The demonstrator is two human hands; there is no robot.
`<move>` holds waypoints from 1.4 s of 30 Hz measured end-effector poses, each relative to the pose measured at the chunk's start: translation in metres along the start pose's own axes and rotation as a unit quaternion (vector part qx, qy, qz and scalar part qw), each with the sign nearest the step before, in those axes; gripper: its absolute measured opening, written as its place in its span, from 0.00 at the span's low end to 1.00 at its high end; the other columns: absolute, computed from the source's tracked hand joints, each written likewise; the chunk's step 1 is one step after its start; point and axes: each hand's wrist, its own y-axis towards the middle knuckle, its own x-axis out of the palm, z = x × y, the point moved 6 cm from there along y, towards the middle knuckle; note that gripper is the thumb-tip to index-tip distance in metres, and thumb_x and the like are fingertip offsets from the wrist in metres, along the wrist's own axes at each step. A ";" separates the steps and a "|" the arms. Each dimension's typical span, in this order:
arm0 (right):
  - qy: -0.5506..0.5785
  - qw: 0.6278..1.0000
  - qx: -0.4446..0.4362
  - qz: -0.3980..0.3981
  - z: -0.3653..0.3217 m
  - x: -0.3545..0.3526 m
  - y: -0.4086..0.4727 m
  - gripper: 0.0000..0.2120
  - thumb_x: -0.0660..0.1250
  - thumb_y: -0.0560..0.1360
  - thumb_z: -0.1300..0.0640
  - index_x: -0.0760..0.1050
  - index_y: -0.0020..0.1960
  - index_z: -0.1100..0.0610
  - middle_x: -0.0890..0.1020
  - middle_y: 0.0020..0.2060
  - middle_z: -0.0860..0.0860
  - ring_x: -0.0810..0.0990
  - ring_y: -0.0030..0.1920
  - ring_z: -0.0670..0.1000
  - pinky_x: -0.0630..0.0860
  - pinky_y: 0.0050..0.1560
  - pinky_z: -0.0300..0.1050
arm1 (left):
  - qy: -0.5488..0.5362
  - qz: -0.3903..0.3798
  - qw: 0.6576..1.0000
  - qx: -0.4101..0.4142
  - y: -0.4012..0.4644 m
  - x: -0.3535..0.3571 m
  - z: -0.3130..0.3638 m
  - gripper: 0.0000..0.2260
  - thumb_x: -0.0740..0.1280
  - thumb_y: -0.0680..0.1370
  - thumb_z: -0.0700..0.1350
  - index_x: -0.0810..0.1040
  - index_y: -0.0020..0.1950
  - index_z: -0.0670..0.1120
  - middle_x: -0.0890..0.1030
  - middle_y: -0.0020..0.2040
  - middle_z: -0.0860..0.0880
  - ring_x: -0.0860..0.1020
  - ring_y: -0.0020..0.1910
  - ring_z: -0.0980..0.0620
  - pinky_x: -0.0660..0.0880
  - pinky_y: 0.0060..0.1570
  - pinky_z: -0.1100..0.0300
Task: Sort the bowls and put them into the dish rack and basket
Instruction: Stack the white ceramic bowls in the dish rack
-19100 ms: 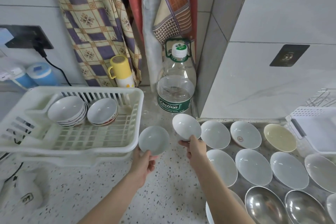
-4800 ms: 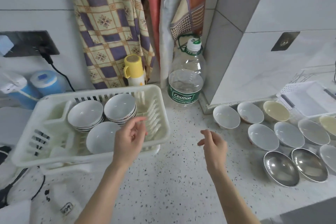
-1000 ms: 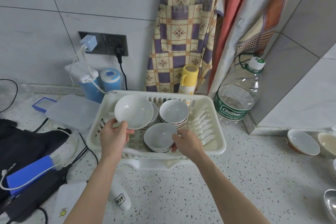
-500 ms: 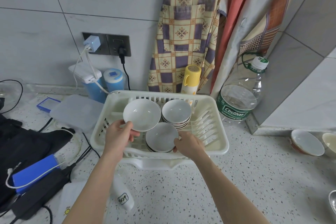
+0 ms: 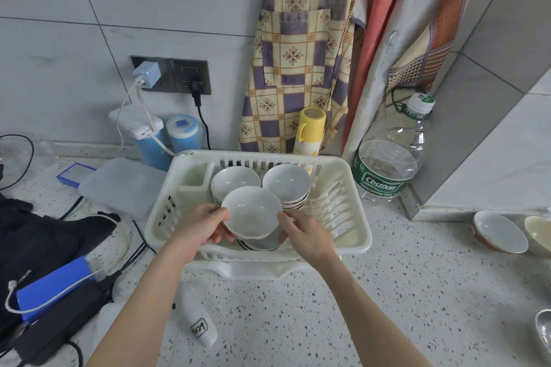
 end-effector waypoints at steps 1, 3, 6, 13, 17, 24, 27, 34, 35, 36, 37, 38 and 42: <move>-0.003 1.000 0.000 -0.014 0.001 0.001 0.001 0.15 0.54 0.74 0.38 0.75 0.54 0.38 0.82 0.33 0.33 0.76 0.39 0.38 0.67 0.36 0.40 | 0.015 -0.012 1.000 -0.004 0.000 0.003 0.001 0.07 0.64 0.75 0.41 0.80 0.49 0.42 0.86 0.35 0.41 0.71 0.21 0.55 0.69 0.27 0.64; -0.011 1.000 0.008 -0.022 0.002 0.002 0.003 0.14 0.57 0.71 0.44 0.75 0.55 0.40 0.81 0.31 0.32 0.75 0.34 0.40 0.65 0.33 0.40 | 0.046 -0.043 0.998 -0.006 0.001 0.009 0.001 0.06 0.64 0.76 0.41 0.80 0.49 0.43 0.86 0.37 0.42 0.71 0.23 0.54 0.69 0.28 0.63; -0.003 0.999 0.034 -0.022 0.005 0.001 0.003 0.15 0.58 0.69 0.49 0.77 0.52 0.43 0.80 0.29 0.33 0.76 0.34 0.43 0.67 0.32 0.40 | 0.076 -0.072 0.995 0.008 0.001 0.016 0.002 0.07 0.65 0.76 0.42 0.79 0.52 0.45 0.87 0.38 0.44 0.72 0.25 0.53 0.70 0.32 0.61; 0.000 0.997 0.067 -0.025 0.008 0.001 0.006 0.13 0.57 0.69 0.49 0.79 0.46 0.45 0.84 0.31 0.38 0.80 0.38 0.45 0.70 0.34 0.41 | 0.096 -0.011 0.995 0.027 0.012 0.018 -0.003 0.14 0.67 0.75 0.43 0.73 0.59 0.52 0.86 0.34 0.47 0.73 0.27 0.50 0.68 0.28 0.61; -0.025 0.997 0.074 -0.026 0.006 0.001 0.004 0.10 0.57 0.70 0.50 0.77 0.42 0.43 0.83 0.30 0.37 0.75 0.29 0.44 0.65 0.30 0.39 | 0.103 0.022 0.994 0.013 0.019 0.017 -0.009 0.14 0.69 0.72 0.42 0.76 0.57 0.51 0.86 0.39 0.41 0.79 0.29 0.45 0.69 0.30 0.60; -0.013 0.997 0.077 -0.019 0.007 0.000 0.001 0.09 0.58 0.71 0.52 0.77 0.42 0.45 0.84 0.31 0.40 0.74 0.31 0.44 0.66 0.32 0.41 | 0.107 0.026 0.994 -0.007 0.023 0.017 -0.011 0.14 0.71 0.70 0.41 0.77 0.55 0.49 0.86 0.40 0.40 0.79 0.31 0.44 0.67 0.28 0.62; -0.005 0.997 0.078 -0.022 0.008 0.001 0.002 0.09 0.58 0.71 0.53 0.77 0.40 0.46 0.84 0.31 0.41 0.74 0.32 0.45 0.67 0.33 0.42 | 0.114 0.030 0.993 -0.007 0.022 0.017 -0.009 0.12 0.71 0.71 0.40 0.77 0.52 0.49 0.85 0.42 0.39 0.74 0.28 0.48 0.67 0.28 0.62; 0.056 0.994 0.088 -0.041 0.011 0.000 0.004 0.10 0.59 0.69 0.54 0.76 0.33 0.55 0.84 0.29 0.42 0.69 0.29 0.46 0.67 0.35 0.44 | 0.047 0.020 0.999 -0.001 0.011 0.016 -0.003 0.06 0.68 0.71 0.36 0.78 0.47 0.43 0.84 0.29 0.45 0.81 0.30 0.47 0.63 0.21 0.64; 0.059 0.993 0.090 -0.042 0.011 -0.001 0.005 0.10 0.60 0.69 0.54 0.75 0.32 0.54 0.84 0.29 0.42 0.69 0.30 0.46 0.67 0.35 0.44 | 0.047 0.021 0.999 -0.001 0.010 0.017 -0.002 0.05 0.68 0.71 0.36 0.78 0.46 0.42 0.84 0.29 0.45 0.82 0.29 0.48 0.64 0.21 0.64; 0.060 0.993 0.093 -0.043 0.011 -0.001 0.005 0.10 0.60 0.70 0.54 0.74 0.31 0.53 0.84 0.29 0.43 0.69 0.30 0.46 0.67 0.35 0.43 | 0.050 0.021 0.999 -0.001 0.010 0.017 -0.001 0.05 0.68 0.71 0.36 0.78 0.46 0.43 0.83 0.28 0.46 0.82 0.29 0.49 0.64 0.21 0.65; 0.058 0.993 0.096 -0.042 0.010 -0.001 0.006 0.11 0.60 0.70 0.54 0.74 0.31 0.53 0.84 0.29 0.43 0.69 0.30 0.46 0.66 0.35 0.43 | 0.055 0.021 0.998 -0.002 0.010 0.018 -0.001 0.04 0.68 0.72 0.37 0.78 0.45 0.43 0.83 0.28 0.46 0.81 0.28 0.49 0.65 0.21 0.65; 0.049 0.993 0.097 -0.039 0.010 0.000 0.006 0.11 0.60 0.70 0.54 0.75 0.31 0.52 0.84 0.29 0.42 0.70 0.30 0.46 0.66 0.34 0.43 | 0.060 0.020 0.998 -0.002 0.010 0.018 -0.001 0.04 0.68 0.72 0.37 0.78 0.45 0.43 0.84 0.28 0.46 0.81 0.28 0.49 0.65 0.22 0.65; 0.003 0.995 0.097 -0.028 0.009 0.000 0.005 0.10 0.59 0.70 0.54 0.76 0.33 0.51 0.84 0.30 0.41 0.74 0.32 0.47 0.66 0.33 0.42 | 0.095 0.012 0.995 -0.006 0.014 0.020 -0.005 0.07 0.68 0.72 0.39 0.77 0.49 0.46 0.85 0.31 0.46 0.77 0.31 0.48 0.68 0.27 0.62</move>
